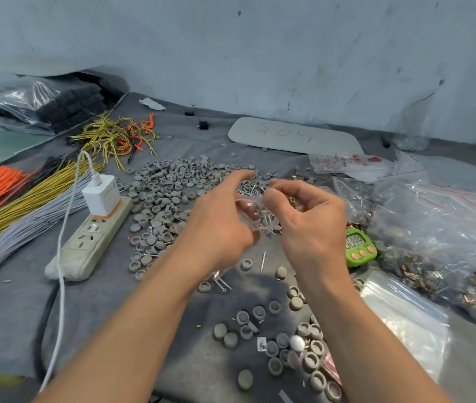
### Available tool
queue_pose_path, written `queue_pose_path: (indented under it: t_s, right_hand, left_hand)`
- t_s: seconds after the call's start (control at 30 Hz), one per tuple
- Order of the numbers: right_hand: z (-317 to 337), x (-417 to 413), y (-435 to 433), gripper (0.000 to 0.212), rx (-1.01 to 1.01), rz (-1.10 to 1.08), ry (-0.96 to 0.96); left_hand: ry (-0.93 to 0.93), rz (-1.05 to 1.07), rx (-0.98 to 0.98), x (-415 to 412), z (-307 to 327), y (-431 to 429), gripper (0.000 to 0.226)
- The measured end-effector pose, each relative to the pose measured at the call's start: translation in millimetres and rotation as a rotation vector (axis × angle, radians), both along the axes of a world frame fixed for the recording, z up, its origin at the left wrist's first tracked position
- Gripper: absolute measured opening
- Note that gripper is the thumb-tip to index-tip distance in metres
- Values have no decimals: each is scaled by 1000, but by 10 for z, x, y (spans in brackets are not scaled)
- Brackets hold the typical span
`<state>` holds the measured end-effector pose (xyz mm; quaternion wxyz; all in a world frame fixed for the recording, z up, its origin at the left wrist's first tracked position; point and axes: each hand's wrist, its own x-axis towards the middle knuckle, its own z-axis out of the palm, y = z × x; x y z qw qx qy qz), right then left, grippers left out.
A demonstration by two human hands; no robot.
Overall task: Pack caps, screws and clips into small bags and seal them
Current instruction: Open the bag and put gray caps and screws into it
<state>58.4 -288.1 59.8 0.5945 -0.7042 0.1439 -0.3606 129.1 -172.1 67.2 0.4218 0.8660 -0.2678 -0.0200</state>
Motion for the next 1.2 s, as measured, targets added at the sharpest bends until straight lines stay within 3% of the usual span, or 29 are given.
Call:
queue_pose_path:
  t_s: [0.13,0.23,0.27,0.33,0.43,0.5,0.67,0.77,0.9,1.0,1.07,1.2]
  right_hand:
    - [-27,10,10,18,-80,78,160]
    - [-11,-23,-55,13,85,45,73]
    - [-12,-41,-91,11,46,-31,98]
    - [-47,-64,-157,13,-245,-131,343]
    - [-180,-24,-110,11,-700,9,878]
    - [-250,13,-20,11,-841,79,1000]
    - [-261,28,57,10,-810,123,989]
    - [-203,2,0,22,-697,50,886]
    - [6,-57,-112,18,-347,-154,315]
    - [143,-101,-118,13,-117,-181,-96]
    - [155,-94,-84,14,-128,-173,-138]
    - [66,-69,-57,17,-245,-83,65]
  left_hand:
    - [48,-48,-49,-9,26,23,97]
    - [68,-23,-99,24,41,95,96]
    - [78,-10,-118,44,47,122,96]
    - [135,12,-189,90,54,170,95]
    - [267,25,-333,144,60,233,89]
    - [351,11,-415,183,54,257,85]
    - [439,-40,-498,237,17,274,83]
    - [408,-30,-477,229,15,261,84]
    - [295,6,-383,170,27,237,90]
    - [182,-32,-235,67,4,137,97]
    - [154,-80,-159,-7,-6,47,100]
    - [152,-123,-112,-64,-9,-39,101]
